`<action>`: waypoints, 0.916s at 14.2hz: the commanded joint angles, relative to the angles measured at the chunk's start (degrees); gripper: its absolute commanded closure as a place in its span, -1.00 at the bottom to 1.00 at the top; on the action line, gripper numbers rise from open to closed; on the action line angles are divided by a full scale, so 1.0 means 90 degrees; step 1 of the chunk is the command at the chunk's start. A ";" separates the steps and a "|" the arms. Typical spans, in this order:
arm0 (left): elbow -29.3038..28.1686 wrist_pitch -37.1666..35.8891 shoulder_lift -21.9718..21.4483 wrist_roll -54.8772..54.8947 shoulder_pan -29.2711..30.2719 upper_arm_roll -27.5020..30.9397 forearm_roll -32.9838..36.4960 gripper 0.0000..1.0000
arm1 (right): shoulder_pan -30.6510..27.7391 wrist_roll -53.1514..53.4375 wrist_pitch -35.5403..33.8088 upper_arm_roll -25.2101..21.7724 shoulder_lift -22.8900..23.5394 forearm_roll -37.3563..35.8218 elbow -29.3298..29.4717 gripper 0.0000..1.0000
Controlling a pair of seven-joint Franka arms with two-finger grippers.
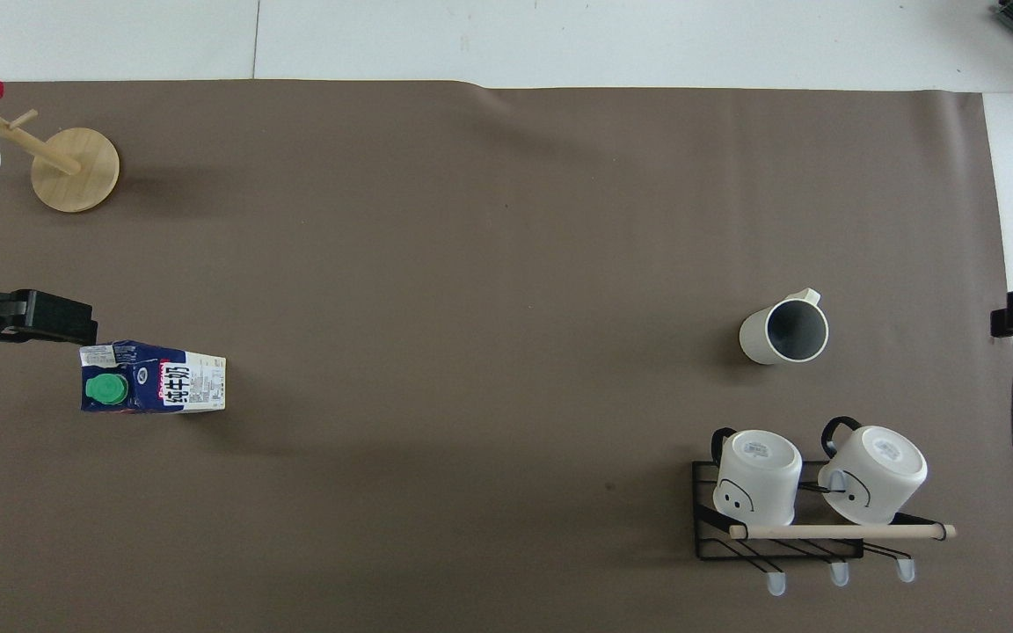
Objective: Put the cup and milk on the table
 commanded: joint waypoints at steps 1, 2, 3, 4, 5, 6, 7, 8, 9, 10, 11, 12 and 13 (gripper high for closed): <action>0.0100 -0.0110 0.0041 -0.0030 0.0054 -0.0036 0.0066 -1.00 | -0.0037 0.0097 -0.0010 0.0035 -0.0121 -0.0023 -0.0137 -1.00; 0.0091 -0.0110 0.0041 -0.0030 0.0054 -0.0036 0.0066 -1.00 | -0.0037 0.0097 0.0000 0.0035 -0.0121 -0.0023 -0.0137 -1.00; 0.0091 -0.0110 0.0041 -0.0030 0.0054 -0.0036 0.0066 -1.00 | -0.0037 0.0107 0.0000 0.0035 -0.0121 -0.0013 -0.0137 -1.00; 0.0091 -0.0110 0.0041 -0.0030 0.0054 -0.0036 0.0066 -1.00 | -0.0027 0.0087 0.0038 0.0035 -0.0101 -0.0013 -0.0127 -1.00; 0.0091 -0.0110 0.0041 -0.0030 0.0054 -0.0036 0.0066 -1.00 | -0.0037 0.0087 0.0039 0.0045 -0.0014 -0.0023 -0.0050 -1.00; 0.0091 -0.0120 0.0041 -0.0030 0.0054 -0.0036 0.0066 -1.00 | -0.0047 0.0078 0.0039 0.0035 0.0006 0.0035 -0.0030 -1.00; 0.0100 -0.0110 0.0041 -0.0030 0.0054 -0.0036 0.0066 -1.00 | -0.0066 0.0077 0.0029 0.0035 0.0025 -0.0003 -0.0029 -1.00; 0.0091 -0.0120 0.0041 -0.0030 0.0054 -0.0036 0.0066 -1.00 | -0.0076 0.0077 -0.0010 0.0035 0.0132 -0.0042 -0.0029 -1.00; 0.0100 -0.0110 0.0041 -0.0030 0.0054 -0.0036 0.0066 -1.00 | -0.0076 0.0077 0.0048 0.0035 0.0133 -0.0052 -0.0029 -1.00; 0.0100 -0.0120 0.0041 -0.0030 0.0054 -0.0036 0.0066 -1.00 | -0.0057 0.0097 0.0106 0.0035 0.0094 -0.0023 -0.0029 -1.00; 0.0100 -0.0110 0.0041 -0.0030 0.0054 -0.0036 0.0066 -1.00 | -0.0057 0.0107 0.0097 0.0035 0.0075 0.0016 -0.0039 -1.00; 0.0091 -0.0110 0.0041 -0.0030 0.0054 -0.0036 0.0066 -1.00 | -0.0066 0.0097 0.0088 0.0025 0.0045 0.0045 -0.0059 -1.00; 0.0100 -0.0120 0.0041 -0.0030 0.0054 -0.0036 0.0066 -1.00 | -0.0086 0.0029 0.0097 0.0006 0.0026 0.0046 -0.0039 -1.00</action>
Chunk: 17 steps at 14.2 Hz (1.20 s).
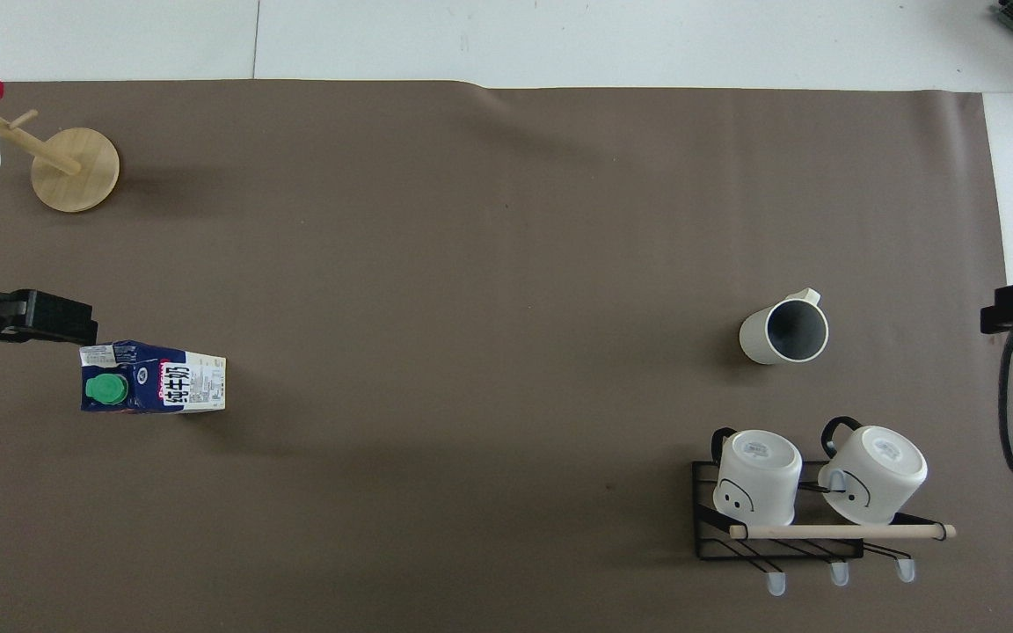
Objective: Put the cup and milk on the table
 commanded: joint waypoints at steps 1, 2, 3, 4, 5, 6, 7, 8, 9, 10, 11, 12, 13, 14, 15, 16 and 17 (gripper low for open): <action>0.0100 -0.0109 0.0041 -0.0030 0.0054 -0.0036 0.0066 -1.00 | -0.0082 0.0048 0.0054 0.0001 -0.0106 0.0057 -0.0029 -1.00; 0.0091 -0.0109 0.0041 -0.0030 0.0054 -0.0036 0.0066 -1.00 | -0.0092 0.0048 0.0063 0.0010 -0.0106 0.0057 -0.0029 -1.00; 0.0091 -0.0119 0.0041 -0.0030 0.0054 -0.0036 0.0066 -1.00 | -0.0082 0.0048 0.0054 0.0049 -0.0106 0.0057 -0.0029 -1.00; 0.0091 -0.0119 0.0041 -0.0030 0.0054 -0.0036 0.0066 -1.00 | -0.0063 0.0038 -0.0043 0.0059 -0.0145 0.0019 -0.0058 -1.00; 0.0091 -0.0109 0.0041 -0.0030 0.0054 -0.0036 0.0066 -1.00 | -0.0053 0.0028 -0.0073 0.0069 -0.0203 0.0018 -0.0097 -1.00; 0.0100 -0.0109 0.0041 -0.0030 0.0054 -0.0036 0.0066 -1.00 | -0.0024 0.0038 -0.0044 0.0069 -0.0204 0.0028 -0.0097 -1.00; 0.0091 -0.0109 0.0041 -0.0030 0.0054 -0.0036 0.0066 -1.00 | -0.0014 0.0057 0.0014 0.0078 -0.0194 0.0028 -0.0097 -1.00; 0.0100 -0.0109 0.0041 -0.0030 0.0054 -0.0036 0.0066 -1.00 | -0.0004 0.0086 0.0034 0.0108 -0.0165 0.0028 -0.0107 -1.00; 0.0100 -0.0119 0.0041 -0.0030 0.0054 -0.0036 0.0066 -1.00 | 0.0006 0.0116 0.0054 0.0147 -0.0116 0.0028 -0.0175 -1.00; 0.0091 -0.0109 0.0041 -0.0030 0.0054 -0.0036 0.0066 -1.00 | 0.0103 0.0106 0.0305 0.0195 -0.0087 0.0048 -0.0359 -1.00; 0.0091 -0.0109 0.0041 -0.0030 0.0054 -0.0036 0.0066 -1.00 | 0.0220 0.0116 0.0675 0.0196 -0.0087 0.0048 -0.0564 -1.00; 0.0091 -0.0109 0.0041 -0.0030 0.0054 -0.0036 0.0066 -1.00 | 0.0337 0.0126 0.0930 0.0196 -0.0058 0.0048 -0.0663 -1.00; 0.0100 -0.0109 0.0041 -0.0030 0.0054 -0.0036 0.0066 -1.00 | 0.0415 0.0126 0.1136 0.0196 0.0078 0.0048 -0.0673 -1.00; 0.0091 -0.0109 0.0041 -0.0030 0.0054 -0.0036 0.0066 -1.00 | 0.0474 0.0126 0.1302 0.0196 0.0186 0.0048 -0.0674 -1.00; 0.0091 -0.0109 0.0041 -0.0030 0.0054 -0.0036 0.0066 -1.00 | 0.0494 0.0126 0.1449 0.0196 0.0342 0.0048 -0.0674 -1.00; 0.0100 -0.0109 0.0041 -0.0030 0.0054 -0.0036 0.0066 -1.00 | 0.0494 0.0126 0.1557 0.0196 0.0498 0.0048 -0.0674 -1.00; 0.0100 -0.0109 0.0041 -0.0030 0.0054 -0.0036 0.0066 -1.00 | 0.0494 0.0135 0.1703 0.0196 0.0625 0.0057 -0.0712 -1.00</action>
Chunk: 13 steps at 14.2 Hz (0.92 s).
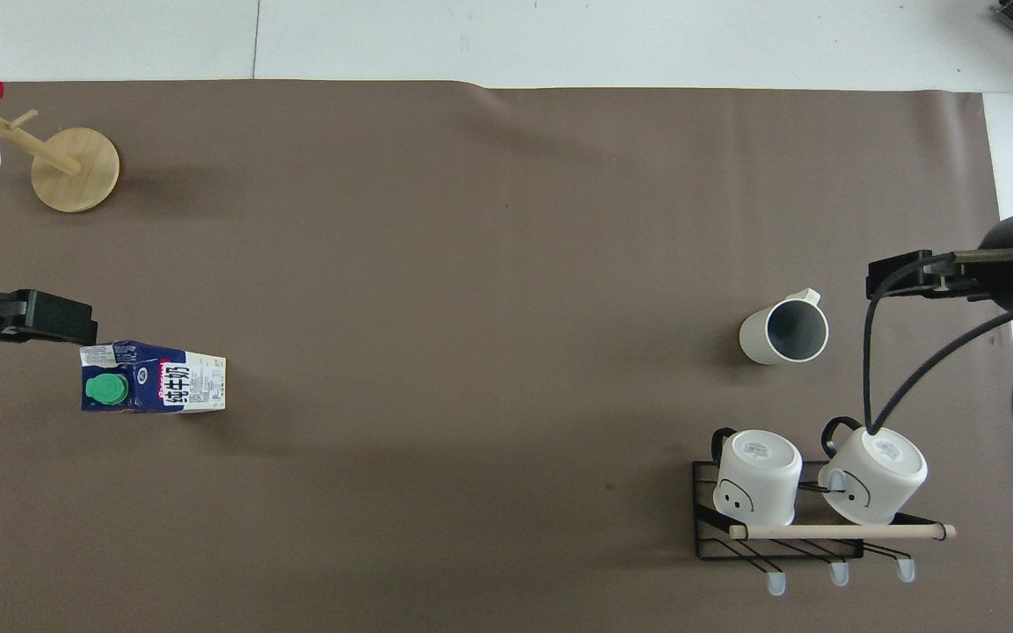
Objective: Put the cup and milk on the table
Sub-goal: 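Reach the right gripper toward the black-and-white mug's handle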
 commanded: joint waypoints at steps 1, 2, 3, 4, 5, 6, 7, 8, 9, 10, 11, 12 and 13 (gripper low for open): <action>0.0091 -0.0109 0.0041 -0.0030 0.0054 -0.0036 0.0066 -1.00 | 0.0001 0.0112 0.0494 0.0009 0.0283 0.0045 -0.0184 -1.00; 0.0091 -0.0118 0.0041 -0.0030 0.0054 -0.0036 0.0066 -1.00 | 0.0059 0.0180 0.0738 0.0009 0.0341 0.0045 -0.0369 -1.00; 0.0100 -0.0109 0.0041 -0.0030 0.0054 -0.0036 0.0066 -1.00 | 0.0060 0.0277 0.0943 0.0009 0.0352 0.0045 -0.0584 -1.00; 0.0091 -0.0118 0.0041 -0.0030 0.0054 -0.0036 0.0066 -1.00 | 0.0089 0.0404 0.1158 0.0009 0.0371 0.0045 -0.0866 -1.00; 0.0091 -0.0118 0.0041 -0.0030 0.0054 -0.0036 0.0066 -1.00 | 0.0157 0.0511 0.1450 0.0009 0.0390 0.0045 -0.1149 -1.00; 0.0091 -0.0118 0.0041 -0.0030 0.0054 -0.0036 0.0066 -1.00 | 0.0216 0.0638 0.1811 0.0009 0.0410 0.0045 -0.1394 -1.00; 0.0091 -0.0109 0.0041 -0.0030 0.0054 -0.0036 0.0066 -1.00 | 0.0274 0.0736 0.2047 0.0009 0.0449 0.0045 -0.1551 -1.00; 0.0091 -0.0109 0.0041 -0.0030 0.0054 -0.0036 0.0066 -1.00 | 0.0285 0.0834 0.2184 0.0009 0.0527 0.0045 -0.1649 -1.00; 0.0100 -0.0118 0.0041 -0.0030 0.0054 -0.0036 0.0066 -1.00 | 0.0285 0.0931 0.2311 0.0009 0.0585 0.0055 -0.1757 -1.00; 0.0091 -0.0118 0.0041 -0.0030 0.0054 -0.0036 0.0066 -1.00 | 0.0285 0.0932 0.2477 0.0009 0.0596 0.0055 -0.1912 -1.00; 0.0091 -0.0118 0.0041 -0.0030 0.0054 -0.0036 0.0066 -1.00 | 0.0285 0.0942 0.2672 0.0009 0.0644 0.0055 -0.2069 -1.00; 0.0091 -0.0109 0.0041 -0.0030 0.0054 -0.0036 0.0066 -1.00 | 0.0265 0.0952 0.2974 0.0009 0.0722 0.0064 -0.2244 -1.00; 0.0100 -0.0118 0.0041 -0.0030 0.0054 -0.0036 0.0066 -1.00 | 0.0265 0.0952 0.3228 0.0009 0.0761 0.0064 -0.2391 -1.00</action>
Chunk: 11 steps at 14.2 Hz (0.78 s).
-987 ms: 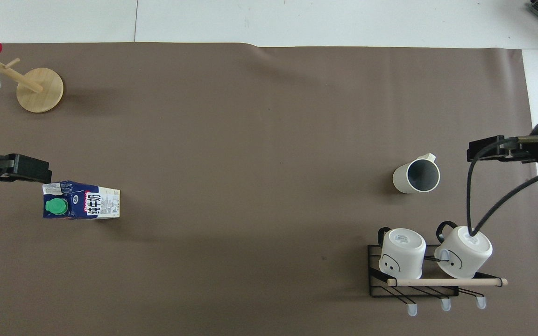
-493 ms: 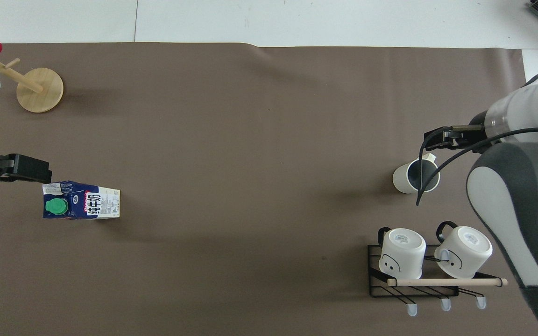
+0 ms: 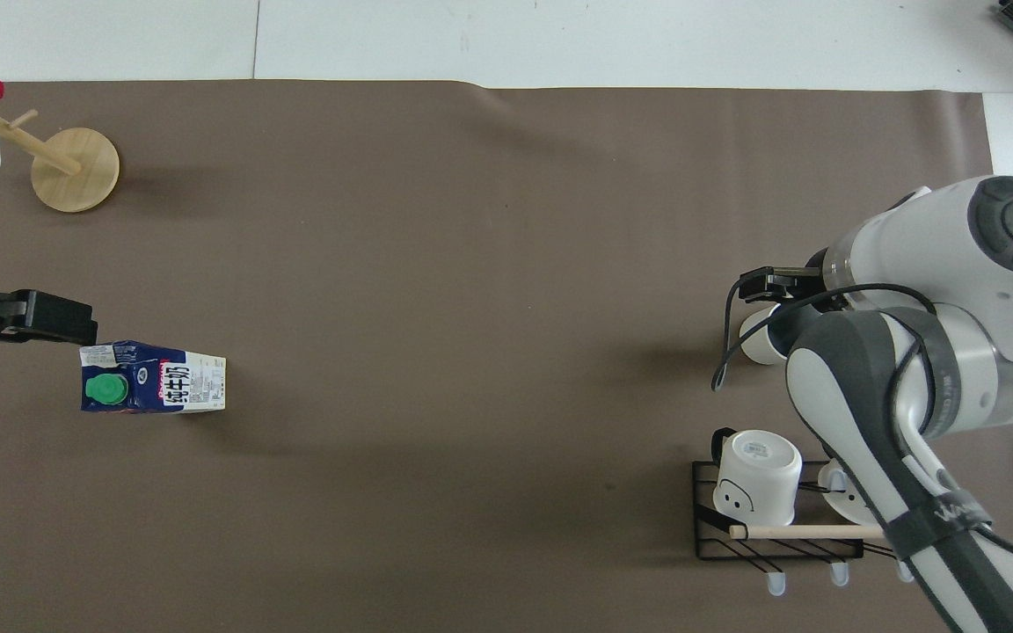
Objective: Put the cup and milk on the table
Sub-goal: 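Reach the right gripper toward the black-and-white mug's handle, then close the right gripper on the black-and-white mug's handle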
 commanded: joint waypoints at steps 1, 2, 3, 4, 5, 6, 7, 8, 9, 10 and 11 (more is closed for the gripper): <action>0.0091 -0.0117 0.0041 -0.0030 0.0054 -0.0036 0.0066 -1.00 | -0.0044 0.0114 0.0641 0.0015 0.0065 0.0063 -0.0475 -1.00; 0.0091 -0.0108 0.0041 -0.0030 0.0054 -0.0036 0.0066 -1.00 | -0.0034 0.0153 0.0710 0.0015 0.0143 0.0063 -0.0505 -1.00; 0.0100 -0.0107 0.0041 -0.0030 0.0054 -0.0036 0.0066 -1.00 | -0.0044 0.0153 0.0730 0.0015 0.0231 0.0063 -0.0506 -1.00; 0.0100 -0.0107 0.0041 -0.0030 0.0054 -0.0036 0.0066 -1.00 | -0.0044 0.0153 0.0788 0.0015 0.0251 0.0063 -0.0515 -1.00; 0.0091 -0.0117 0.0041 -0.0030 0.0054 -0.0036 0.0066 -1.00 | -0.0044 0.0153 0.0798 0.0015 0.0232 0.0063 -0.0593 -1.00; 0.0091 -0.0108 0.0041 -0.0030 0.0054 -0.0036 0.0066 -1.00 | -0.0044 0.0153 0.0818 0.0015 0.0251 0.0063 -0.0632 -1.00; 0.0091 -0.0107 0.0041 -0.0030 0.0054 -0.0036 0.0066 -1.00 | -0.0073 0.0153 0.0963 0.0015 0.0299 0.0072 -0.0720 -1.00; 0.0091 -0.0107 0.0041 -0.0030 0.0054 -0.0036 0.0066 -1.00 | -0.0093 0.0153 0.1187 0.0015 0.0358 0.0072 -0.0827 -1.00; 0.0091 -0.0107 0.0041 -0.0030 0.0054 -0.0036 0.0066 -1.00 | -0.0102 0.0153 0.1286 0.0015 0.0407 0.0072 -0.0857 -1.00; 0.0100 -0.0117 0.0041 -0.0030 0.0054 -0.0036 0.0066 -1.00 | -0.0102 0.0153 0.1316 0.0015 0.0456 0.0072 -0.0857 -1.00; 0.0091 -0.0117 0.0041 -0.0030 0.0054 -0.0036 0.0066 -1.00 | -0.0102 0.0182 0.1423 0.0015 0.0514 0.0072 -0.0867 -1.00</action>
